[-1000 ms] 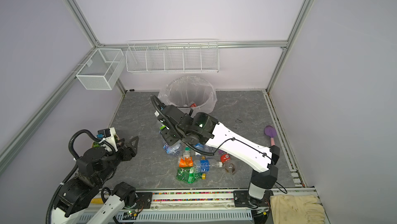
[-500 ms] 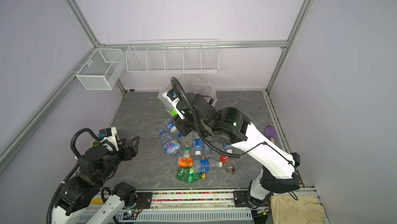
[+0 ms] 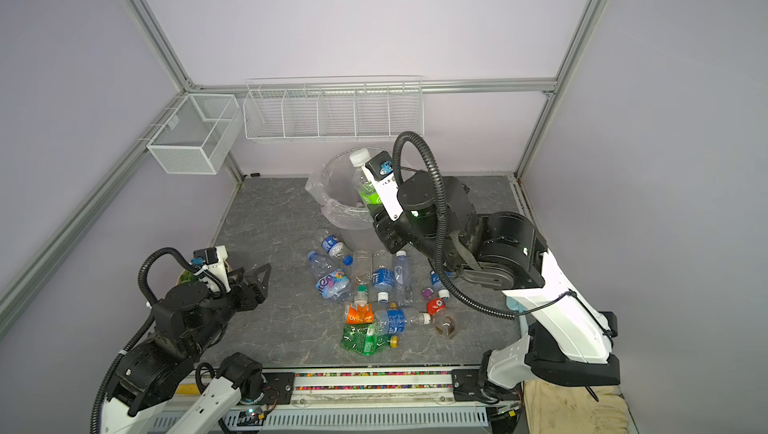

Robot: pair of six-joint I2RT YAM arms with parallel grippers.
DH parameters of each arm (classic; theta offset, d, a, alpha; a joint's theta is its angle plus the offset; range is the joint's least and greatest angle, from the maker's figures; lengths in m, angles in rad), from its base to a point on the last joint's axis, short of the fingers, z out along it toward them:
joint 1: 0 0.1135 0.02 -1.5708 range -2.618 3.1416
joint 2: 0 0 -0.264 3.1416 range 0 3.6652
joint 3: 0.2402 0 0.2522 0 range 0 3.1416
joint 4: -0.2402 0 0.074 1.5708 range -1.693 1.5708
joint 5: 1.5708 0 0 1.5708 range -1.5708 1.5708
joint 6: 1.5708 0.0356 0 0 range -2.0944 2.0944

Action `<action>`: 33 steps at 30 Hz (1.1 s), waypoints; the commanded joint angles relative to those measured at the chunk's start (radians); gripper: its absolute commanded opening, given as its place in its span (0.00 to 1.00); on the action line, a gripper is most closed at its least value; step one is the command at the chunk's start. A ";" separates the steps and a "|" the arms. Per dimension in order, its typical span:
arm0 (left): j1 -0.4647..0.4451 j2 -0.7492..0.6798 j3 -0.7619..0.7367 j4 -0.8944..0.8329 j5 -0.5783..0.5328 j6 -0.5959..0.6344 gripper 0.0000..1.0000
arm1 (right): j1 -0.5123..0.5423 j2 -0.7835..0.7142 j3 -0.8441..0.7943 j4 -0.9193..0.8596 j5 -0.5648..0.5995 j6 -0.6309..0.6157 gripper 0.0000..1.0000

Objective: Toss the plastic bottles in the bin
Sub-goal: 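Carry the green-labelled bottle with the right gripper over the bin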

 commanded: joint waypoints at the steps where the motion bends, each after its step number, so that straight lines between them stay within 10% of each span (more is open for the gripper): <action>1: 0.000 0.005 -0.009 -0.011 0.004 0.004 0.73 | -0.046 0.001 0.033 0.032 0.006 -0.014 0.41; 18: 0.000 0.003 -0.008 -0.016 0.003 0.006 0.73 | -0.489 0.476 0.389 -0.054 -0.522 0.099 0.45; 21: 0.000 0.003 -0.006 -0.019 0.005 0.006 0.73 | -0.526 0.628 0.581 -0.189 -0.580 0.102 0.94; 27: -0.002 -0.001 -0.008 -0.016 0.002 0.002 0.73 | -0.518 0.386 0.247 0.031 -0.492 0.109 0.88; 33: -0.002 0.009 -0.007 -0.016 0.005 0.000 0.73 | -0.514 0.313 0.266 -0.046 -0.493 0.105 0.88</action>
